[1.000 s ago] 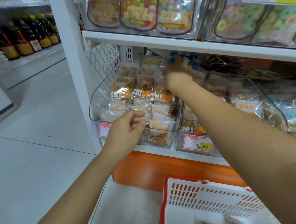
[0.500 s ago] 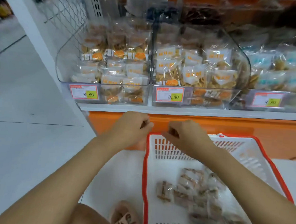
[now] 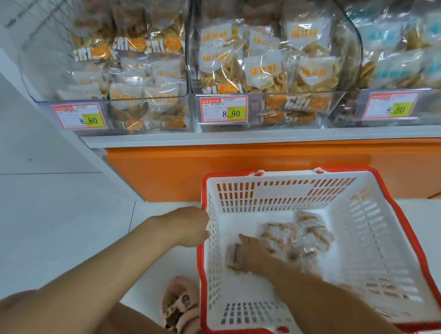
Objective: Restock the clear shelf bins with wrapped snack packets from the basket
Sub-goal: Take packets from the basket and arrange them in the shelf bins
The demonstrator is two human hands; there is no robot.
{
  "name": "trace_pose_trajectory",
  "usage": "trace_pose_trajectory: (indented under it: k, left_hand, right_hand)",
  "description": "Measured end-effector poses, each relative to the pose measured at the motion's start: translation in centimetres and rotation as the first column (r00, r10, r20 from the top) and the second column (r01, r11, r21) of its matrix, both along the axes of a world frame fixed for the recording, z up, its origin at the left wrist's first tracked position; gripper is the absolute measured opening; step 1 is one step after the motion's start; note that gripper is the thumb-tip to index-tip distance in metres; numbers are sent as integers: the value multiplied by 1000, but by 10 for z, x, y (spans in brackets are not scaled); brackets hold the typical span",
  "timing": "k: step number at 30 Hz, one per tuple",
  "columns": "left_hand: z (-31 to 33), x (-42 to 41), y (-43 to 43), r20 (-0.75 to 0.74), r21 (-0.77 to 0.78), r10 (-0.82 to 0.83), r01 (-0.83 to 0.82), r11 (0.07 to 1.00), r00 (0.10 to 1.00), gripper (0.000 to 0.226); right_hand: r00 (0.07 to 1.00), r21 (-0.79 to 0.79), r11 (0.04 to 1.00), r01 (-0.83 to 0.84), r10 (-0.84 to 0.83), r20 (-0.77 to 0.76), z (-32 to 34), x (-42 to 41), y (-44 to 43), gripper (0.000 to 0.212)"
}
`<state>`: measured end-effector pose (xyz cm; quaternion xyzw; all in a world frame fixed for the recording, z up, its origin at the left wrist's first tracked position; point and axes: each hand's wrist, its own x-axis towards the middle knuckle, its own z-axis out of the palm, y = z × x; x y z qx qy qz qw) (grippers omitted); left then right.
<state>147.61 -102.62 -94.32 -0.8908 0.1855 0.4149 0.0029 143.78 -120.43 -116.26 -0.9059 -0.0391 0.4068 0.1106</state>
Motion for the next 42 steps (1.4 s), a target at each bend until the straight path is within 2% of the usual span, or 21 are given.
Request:
trace_pose_trajectory:
  k: [2,4,7,9,11,13,15,18,20,21,24,25,27,29,31,33,35,36,38,40,42]
  left_hand:
    - [3,3,1,-11,-13,12,-12,1000,1000,32]
    - [5,4,2,-18,-31,5,-6,1000,1000,32]
    - [6,6,4,-34,-75,18,-20,997,999,29]
    - [7,6,6,-56,-86,26,-30,996,998,30]
    - [11,6,7,-62,-105,24,-31,994,998,25]
    - [19,6,6,-63,-173,58,-68,983,996,19]
    - [30,8,6,-60,-247,117,-128,961,991,28]
    - [45,12,9,-61,-302,334,-336,892,941,46]
    - [60,14,8,-129,-391,490,-498,774,862,64]
    - [71,15,6,-212,-462,550,-579,672,808,67]
    - [104,16,2,-525,-667,568,-721,188,634,52]
    - [113,16,3,-582,-705,527,-708,53,619,42]
    - [125,16,5,-609,-761,463,-639,-111,644,27]
    - [129,18,11,-587,-794,486,-579,-186,648,13]
    - [130,21,18,-553,-822,515,-529,-209,655,12]
    - [133,25,27,-480,-865,547,-475,-163,686,13]
    - [136,29,37,-417,-895,582,-429,-126,698,13]
    - [137,31,42,-403,-902,600,-410,-134,691,14]
    - [138,36,51,-394,-911,645,-370,-180,655,25]
    - [139,40,62,-406,-911,692,-323,-255,597,30]
    - [140,46,73,-441,-898,708,-263,-354,552,28]
  right_hand:
    - [990,-141,982,-121,131,60,-4,-2,5,65]
    - [981,-186,971,-152,171,94,-2,-4,6,47]
    - [987,-92,983,-156,159,23,-1,-6,7,29]
    - [993,50,994,-94,98,-73,4,-7,8,16]
    - [993,157,987,-18,35,-111,19,-3,7,20]
    - [1000,202,979,5,-7,8,47,7,4,19]
    - [969,251,968,27,-88,232,86,19,0,18]
    - [779,317,948,-33,-174,602,161,28,-3,19]
    - [559,382,909,-168,-232,796,210,27,-4,27]
    - [436,397,886,-240,-267,860,230,26,-4,33]
    - [109,368,847,-383,-354,929,268,23,1,39]
    - [40,348,841,-413,-365,930,274,22,5,38]
    - [-23,295,828,-476,-347,938,283,22,10,33]
    - [-4,226,826,-517,-266,964,292,24,10,35]
    - [115,292,796,-530,-274,955,301,26,10,44]
    - [279,523,738,-426,-443,852,318,30,16,50]
    - [475,723,670,-166,-588,654,341,41,26,53]
    - [604,754,655,-45,-584,543,352,49,31,51]
    - [835,784,618,52,-458,306,366,69,43,25]
    - [901,844,533,60,-394,184,374,85,61,10]
    - [903,893,445,70,-408,133,376,102,81,16]
